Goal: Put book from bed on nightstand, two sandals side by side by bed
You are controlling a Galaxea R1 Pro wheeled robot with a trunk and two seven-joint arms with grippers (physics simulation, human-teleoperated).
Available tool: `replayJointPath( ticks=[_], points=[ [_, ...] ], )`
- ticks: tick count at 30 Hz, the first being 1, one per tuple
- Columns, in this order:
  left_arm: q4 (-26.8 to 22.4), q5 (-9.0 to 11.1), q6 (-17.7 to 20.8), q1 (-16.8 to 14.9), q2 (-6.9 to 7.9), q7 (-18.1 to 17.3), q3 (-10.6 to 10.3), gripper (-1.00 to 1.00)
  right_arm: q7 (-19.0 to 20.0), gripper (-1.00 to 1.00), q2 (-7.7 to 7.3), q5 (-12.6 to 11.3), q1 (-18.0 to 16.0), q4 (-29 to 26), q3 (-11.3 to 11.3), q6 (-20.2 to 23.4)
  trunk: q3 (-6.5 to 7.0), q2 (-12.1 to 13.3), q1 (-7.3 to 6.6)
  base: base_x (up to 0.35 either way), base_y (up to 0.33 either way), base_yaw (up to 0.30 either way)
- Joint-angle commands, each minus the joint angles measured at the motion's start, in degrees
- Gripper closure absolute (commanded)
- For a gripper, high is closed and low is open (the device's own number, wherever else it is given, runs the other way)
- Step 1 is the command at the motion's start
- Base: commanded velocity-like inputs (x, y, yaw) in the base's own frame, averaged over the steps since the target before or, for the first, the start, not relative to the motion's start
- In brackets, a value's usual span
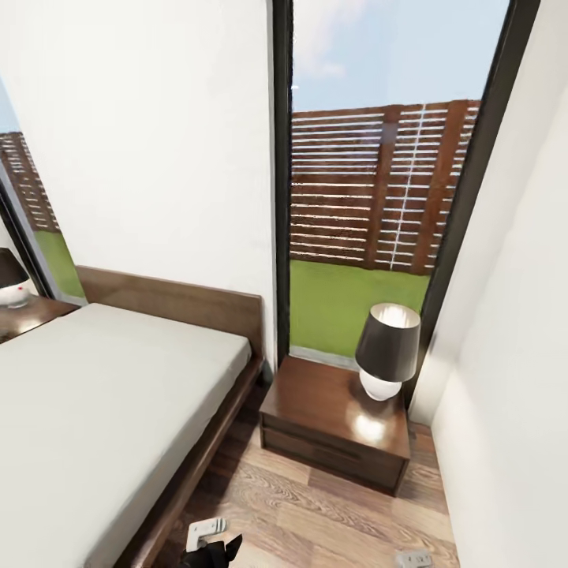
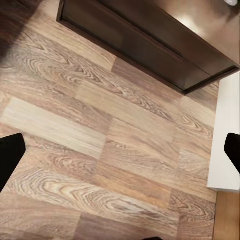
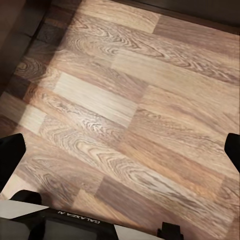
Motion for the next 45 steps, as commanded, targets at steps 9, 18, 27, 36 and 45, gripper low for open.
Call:
replayJointPath(
  ticks=[9,18,27,36,45],
  points=[
    [0.0,-0.6,-0.2,0.0,-0.01,0.0,0.5,-1.00,-0.1,-1.00,-0.05,0.6,-0.1,0.2,-0.5,-0.4,-0.12,-0.1,0.03,0.000,0.000,0.291],
    [0.0,-0.6,-0.2,0.0,-0.01,0.0,0.5,-1.00,-0.1,-1.00,-0.05,0.6,-0.1,0.2,-0.5,-0.4,-0.12,-0.1,0.03,0.000,0.000,0.291],
    [0.0,-0.6,-0.2,0.0,0.00,0.0,0.5,-1.00,-0.1,-1.00,-0.05,0.6,-0.1,0.2,-0.5,-0.4,-0.12,-0.1,0.03,0.000,0.000,0.291],
    [0.0,-0.6,-0.2,0.0,-0.01,0.0,0.5,-1.00,-0.1,-1.00,-0.05,0.6,-0.1,0.2,-0.5,-0.4,-0.12,-0.1,0.03,0.000,0.000,0.291],
    [0.0,-0.6,-0.1,0.0,-0.01,0.0,0.5,-1.00,-0.1,-1.00,-0.05,0.6,-0.1,0.2,-0.5,-0.4,-0.12,-0.1,0.03,0.000,0.000,0.291]
  ],
)
